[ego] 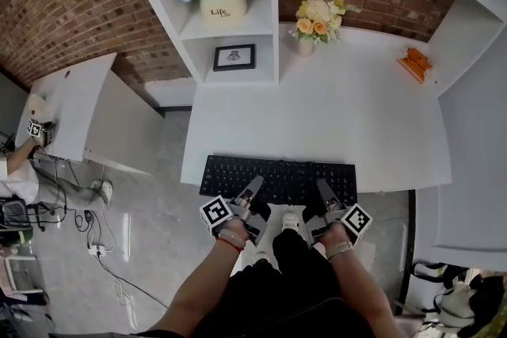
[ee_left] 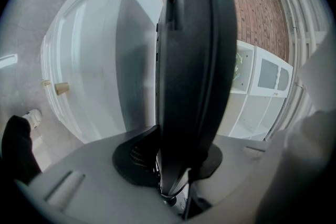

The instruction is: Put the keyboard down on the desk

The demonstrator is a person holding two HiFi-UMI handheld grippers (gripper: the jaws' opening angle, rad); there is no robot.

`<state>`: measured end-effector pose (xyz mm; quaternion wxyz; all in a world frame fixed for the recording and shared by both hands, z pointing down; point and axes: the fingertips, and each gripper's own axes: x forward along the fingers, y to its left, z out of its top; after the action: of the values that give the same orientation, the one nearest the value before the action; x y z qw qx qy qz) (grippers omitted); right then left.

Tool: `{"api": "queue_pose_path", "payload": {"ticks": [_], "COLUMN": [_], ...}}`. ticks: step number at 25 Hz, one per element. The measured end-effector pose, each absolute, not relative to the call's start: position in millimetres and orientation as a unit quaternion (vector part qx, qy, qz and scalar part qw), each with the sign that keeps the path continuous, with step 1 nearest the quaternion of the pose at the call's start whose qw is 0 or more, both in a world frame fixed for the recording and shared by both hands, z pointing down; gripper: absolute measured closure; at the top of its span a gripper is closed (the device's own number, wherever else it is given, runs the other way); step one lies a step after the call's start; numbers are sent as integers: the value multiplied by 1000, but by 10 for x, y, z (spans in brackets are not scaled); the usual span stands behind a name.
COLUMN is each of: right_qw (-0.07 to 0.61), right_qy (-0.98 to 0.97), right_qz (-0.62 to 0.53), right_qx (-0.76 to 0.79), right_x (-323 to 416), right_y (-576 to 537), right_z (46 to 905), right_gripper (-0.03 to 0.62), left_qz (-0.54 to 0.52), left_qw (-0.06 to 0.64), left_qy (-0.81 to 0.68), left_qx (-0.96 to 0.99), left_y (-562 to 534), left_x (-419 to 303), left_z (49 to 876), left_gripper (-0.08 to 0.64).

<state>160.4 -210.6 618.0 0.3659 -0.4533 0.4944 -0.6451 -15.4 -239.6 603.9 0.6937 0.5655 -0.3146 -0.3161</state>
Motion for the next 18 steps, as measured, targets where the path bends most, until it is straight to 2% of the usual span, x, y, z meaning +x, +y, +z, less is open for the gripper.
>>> {"api": "queue_pose_path", "payload": {"ticks": [4,9,18], "right_qw": [374,382,398], "right_qy": [483,481,458], "right_qz": [-648,-642,-648], "right_qx": [-454,-458,-460], "right_x": [1675,1783,1837], "right_y": [-2261,-2461,-2716], "right_z": [6160,6114,6157], "right_gripper": [517,517,517], "left_qz": [-311,-312,-289], "left_qw": [701,711,721], "left_qy": [-299,-280,-273], "left_qx": [568,564,567], "left_y": [-2523,-2680,-3006], "left_x": [-81,18,95], "left_z": [6016,5988,5946], "left_gripper": [482,417,397]}}
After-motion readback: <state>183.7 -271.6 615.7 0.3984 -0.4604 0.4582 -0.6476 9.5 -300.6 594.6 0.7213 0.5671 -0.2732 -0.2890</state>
